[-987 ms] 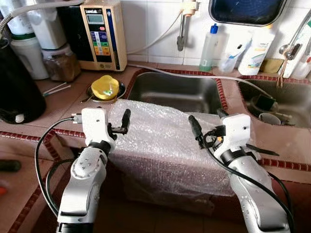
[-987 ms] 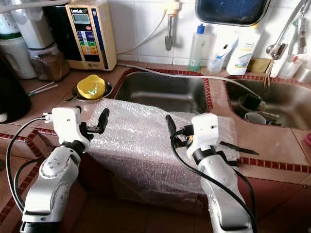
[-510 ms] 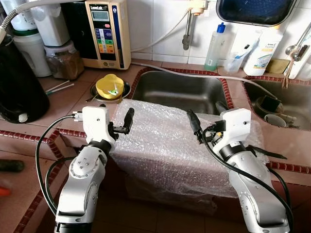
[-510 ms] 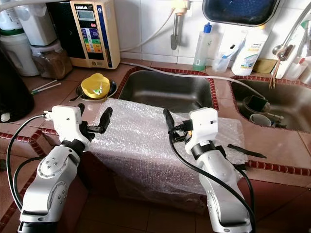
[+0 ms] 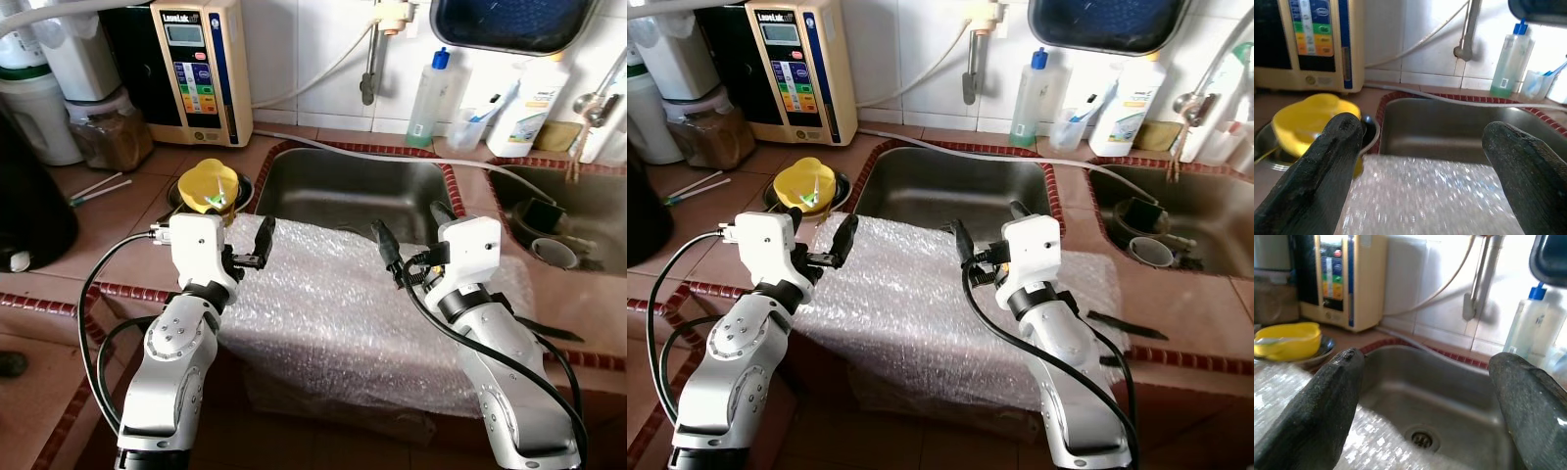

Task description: Kitchen organization

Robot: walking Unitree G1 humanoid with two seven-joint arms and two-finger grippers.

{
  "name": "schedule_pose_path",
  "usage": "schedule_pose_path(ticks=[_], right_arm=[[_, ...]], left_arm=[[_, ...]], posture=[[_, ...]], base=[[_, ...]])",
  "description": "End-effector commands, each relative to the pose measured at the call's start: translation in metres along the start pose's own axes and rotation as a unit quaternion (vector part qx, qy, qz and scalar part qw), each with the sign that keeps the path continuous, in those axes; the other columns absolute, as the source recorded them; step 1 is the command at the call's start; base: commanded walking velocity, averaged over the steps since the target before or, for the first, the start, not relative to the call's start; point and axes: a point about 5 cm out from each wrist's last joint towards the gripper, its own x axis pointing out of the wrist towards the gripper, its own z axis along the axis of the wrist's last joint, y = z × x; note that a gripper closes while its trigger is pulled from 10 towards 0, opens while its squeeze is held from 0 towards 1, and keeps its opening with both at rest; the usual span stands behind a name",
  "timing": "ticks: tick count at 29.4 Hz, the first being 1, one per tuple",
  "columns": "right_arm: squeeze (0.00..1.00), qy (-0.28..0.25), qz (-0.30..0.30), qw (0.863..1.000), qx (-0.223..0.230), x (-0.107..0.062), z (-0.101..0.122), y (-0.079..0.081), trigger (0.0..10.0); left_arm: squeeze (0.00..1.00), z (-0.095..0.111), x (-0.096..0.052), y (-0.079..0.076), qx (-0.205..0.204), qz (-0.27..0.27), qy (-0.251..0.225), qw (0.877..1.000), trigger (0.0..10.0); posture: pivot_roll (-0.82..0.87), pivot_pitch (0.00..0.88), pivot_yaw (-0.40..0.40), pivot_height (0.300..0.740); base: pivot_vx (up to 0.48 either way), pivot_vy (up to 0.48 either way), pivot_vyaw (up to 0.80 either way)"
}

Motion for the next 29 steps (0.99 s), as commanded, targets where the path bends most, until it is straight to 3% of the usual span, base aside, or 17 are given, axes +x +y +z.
schedule_pose_path(ticks=[1,16,29], right_arm=[[0.0,0.004,-0.008,1.0,-0.006,-0.0022,-0.0014,-0.0041,10.0],[0.0,0.008,-0.01,1.0,-0.002,-0.0042,-0.0047,-0.0019,10.0],[0.0,0.01,-0.007,1.0,-0.002,-0.0051,-0.0054,-0.0004,10.0]], left_arm=[[0.0,0.0021,0.0019,-0.006,-0.003,-0.009,-0.005,1.0,10.0],[0.0,0.001,0.0008,-0.0049,-0.001,-0.005,-0.005,1.0,10.0],[0.0,0.0002,-0.0005,-0.0043,-0.008,0.001,-0.003,1.0,10.0]], posture=[[0.05,0.0,-0.001,0.74],[0.05,0.0,-0.002,0.74],[0.06,0.0,-0.003,0.74]], base=[[0.39,0.0,0.0],[0.377,0.0,0.0],[0.0,0.0,0.0]])
